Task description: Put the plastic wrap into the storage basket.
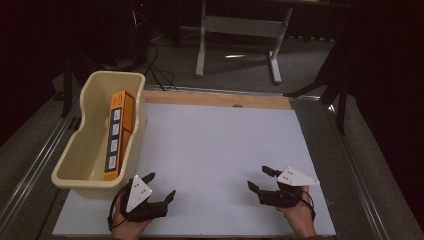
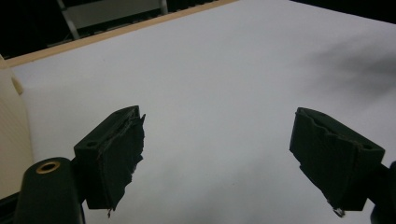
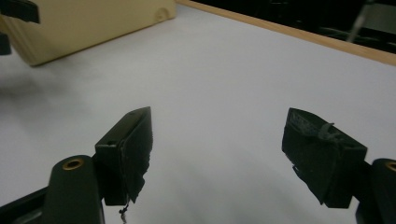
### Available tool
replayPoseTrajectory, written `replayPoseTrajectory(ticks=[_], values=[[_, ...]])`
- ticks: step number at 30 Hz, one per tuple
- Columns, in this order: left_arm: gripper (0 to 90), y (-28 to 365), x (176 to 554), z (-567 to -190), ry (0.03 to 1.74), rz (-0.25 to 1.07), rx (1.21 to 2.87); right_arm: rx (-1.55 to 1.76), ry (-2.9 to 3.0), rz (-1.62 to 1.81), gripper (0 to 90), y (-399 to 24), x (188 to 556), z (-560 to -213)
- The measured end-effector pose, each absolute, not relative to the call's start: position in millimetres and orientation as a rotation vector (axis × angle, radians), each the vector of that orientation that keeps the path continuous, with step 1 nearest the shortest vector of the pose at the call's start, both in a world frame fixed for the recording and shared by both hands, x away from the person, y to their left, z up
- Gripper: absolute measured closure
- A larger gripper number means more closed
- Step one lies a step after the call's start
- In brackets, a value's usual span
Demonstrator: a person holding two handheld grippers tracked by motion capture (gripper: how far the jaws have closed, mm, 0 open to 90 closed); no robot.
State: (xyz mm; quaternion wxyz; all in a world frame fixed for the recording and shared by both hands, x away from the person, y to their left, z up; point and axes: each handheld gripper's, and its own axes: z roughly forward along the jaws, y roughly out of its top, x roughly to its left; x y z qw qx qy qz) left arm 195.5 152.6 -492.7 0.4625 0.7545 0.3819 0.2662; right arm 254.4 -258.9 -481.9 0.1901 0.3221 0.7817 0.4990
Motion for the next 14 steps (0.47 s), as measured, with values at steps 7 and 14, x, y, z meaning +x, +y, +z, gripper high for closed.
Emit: replayPoseTrajectory(ticks=[7, 14], values=[[17.5, 152.2, 195.8, -493.2, 0.940, 0.657, 1.861, 0.989, 2.135, 1.372, 22.7, -283.1, 238.4, -490.0], [17.5, 150.1, 196.4, -494.2, 0.938, 0.656, 1.871, 1.008, 2.121, 1.390, 21.5, -286.7, 238.1, -490.9]])
